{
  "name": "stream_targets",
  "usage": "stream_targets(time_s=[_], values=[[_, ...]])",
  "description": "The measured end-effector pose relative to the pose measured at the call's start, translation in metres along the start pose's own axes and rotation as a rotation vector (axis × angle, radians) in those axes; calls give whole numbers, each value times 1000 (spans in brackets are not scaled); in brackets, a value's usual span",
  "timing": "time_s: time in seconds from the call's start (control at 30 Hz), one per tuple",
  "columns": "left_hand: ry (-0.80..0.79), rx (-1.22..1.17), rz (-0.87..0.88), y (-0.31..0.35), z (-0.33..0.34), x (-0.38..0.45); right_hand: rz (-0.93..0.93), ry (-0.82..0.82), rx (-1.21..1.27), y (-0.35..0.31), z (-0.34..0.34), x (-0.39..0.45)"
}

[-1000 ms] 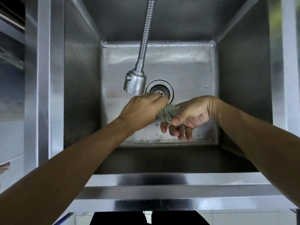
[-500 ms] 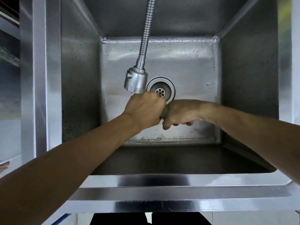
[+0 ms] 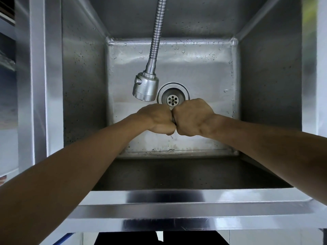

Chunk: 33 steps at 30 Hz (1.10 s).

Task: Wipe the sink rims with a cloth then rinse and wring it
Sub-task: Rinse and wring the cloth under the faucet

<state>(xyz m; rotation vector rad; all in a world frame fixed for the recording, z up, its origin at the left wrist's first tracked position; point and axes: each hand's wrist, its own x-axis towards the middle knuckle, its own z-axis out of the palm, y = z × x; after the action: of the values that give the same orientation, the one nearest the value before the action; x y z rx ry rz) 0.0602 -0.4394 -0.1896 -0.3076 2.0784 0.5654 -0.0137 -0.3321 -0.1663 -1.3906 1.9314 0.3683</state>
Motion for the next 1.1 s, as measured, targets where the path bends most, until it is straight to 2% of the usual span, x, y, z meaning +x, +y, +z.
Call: stream_targets(time_s=[0.2, 0.43, 1.1], values=[[-103, -128, 42, -4, 0, 7, -43, 35, -52, 1, 4, 2], [-123, -217, 43, -7, 0, 14, -46, 51, -73, 5, 3, 7], [-241, -366, -75, -8, -1, 10, -75, 45, -57, 3, 11, 11]])
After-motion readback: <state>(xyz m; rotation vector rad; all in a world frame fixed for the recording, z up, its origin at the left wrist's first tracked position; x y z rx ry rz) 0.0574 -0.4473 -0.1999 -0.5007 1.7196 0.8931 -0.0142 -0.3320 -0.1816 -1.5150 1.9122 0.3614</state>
